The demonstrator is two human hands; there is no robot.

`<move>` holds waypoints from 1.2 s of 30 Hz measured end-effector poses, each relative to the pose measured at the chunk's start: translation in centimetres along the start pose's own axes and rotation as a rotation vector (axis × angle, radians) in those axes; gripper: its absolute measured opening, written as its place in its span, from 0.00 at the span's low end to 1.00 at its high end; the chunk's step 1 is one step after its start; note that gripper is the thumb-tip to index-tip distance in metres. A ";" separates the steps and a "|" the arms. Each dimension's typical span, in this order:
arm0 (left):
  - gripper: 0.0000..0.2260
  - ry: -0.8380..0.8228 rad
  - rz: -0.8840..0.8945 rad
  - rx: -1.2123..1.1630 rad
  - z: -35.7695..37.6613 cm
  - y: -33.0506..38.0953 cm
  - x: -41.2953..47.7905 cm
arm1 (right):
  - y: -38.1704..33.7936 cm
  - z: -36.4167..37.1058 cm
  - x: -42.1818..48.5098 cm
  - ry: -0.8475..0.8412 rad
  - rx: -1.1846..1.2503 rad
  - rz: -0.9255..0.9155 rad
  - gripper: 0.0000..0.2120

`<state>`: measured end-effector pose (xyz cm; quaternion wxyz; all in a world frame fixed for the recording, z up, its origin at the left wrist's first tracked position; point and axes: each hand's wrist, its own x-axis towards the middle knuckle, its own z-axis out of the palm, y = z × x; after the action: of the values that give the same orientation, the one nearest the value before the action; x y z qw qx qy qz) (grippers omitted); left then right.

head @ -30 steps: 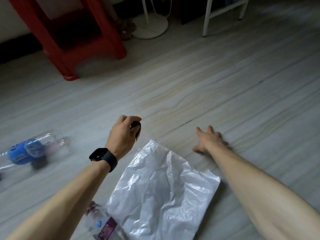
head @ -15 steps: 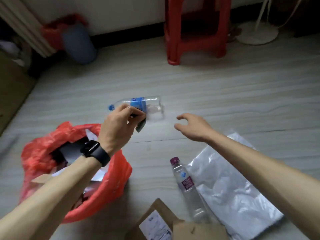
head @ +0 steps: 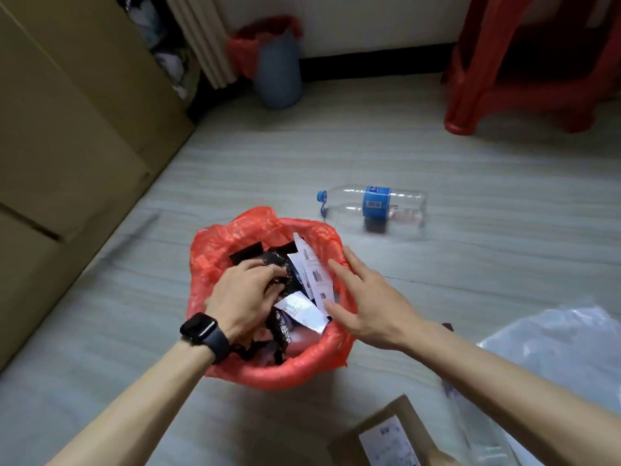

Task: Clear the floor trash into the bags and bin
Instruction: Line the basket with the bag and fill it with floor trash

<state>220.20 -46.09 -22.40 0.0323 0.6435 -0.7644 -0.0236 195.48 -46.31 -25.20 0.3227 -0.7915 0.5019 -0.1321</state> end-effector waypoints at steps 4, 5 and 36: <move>0.19 -0.222 -0.006 -0.016 1.5 -0.3 0.4 | 0.4 0.7 0.0 0.013 -0.077 0.002 0.37; 0.19 -0.226 0.005 0.002 1.4 -0.4 0.6 | 0.4 0.6 0.0 0.010 -0.081 -0.003 0.37; 0.23 -0.744 0.366 -0.054 17.6 39.5 7.4 | 29.8 -4.5 -36.6 -0.100 0.044 1.373 0.38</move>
<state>178.76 -46.70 -36.70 -0.2258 0.4434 -0.8248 -0.2686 155.07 -24.43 -36.81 0.3721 -0.2927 0.8714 0.1285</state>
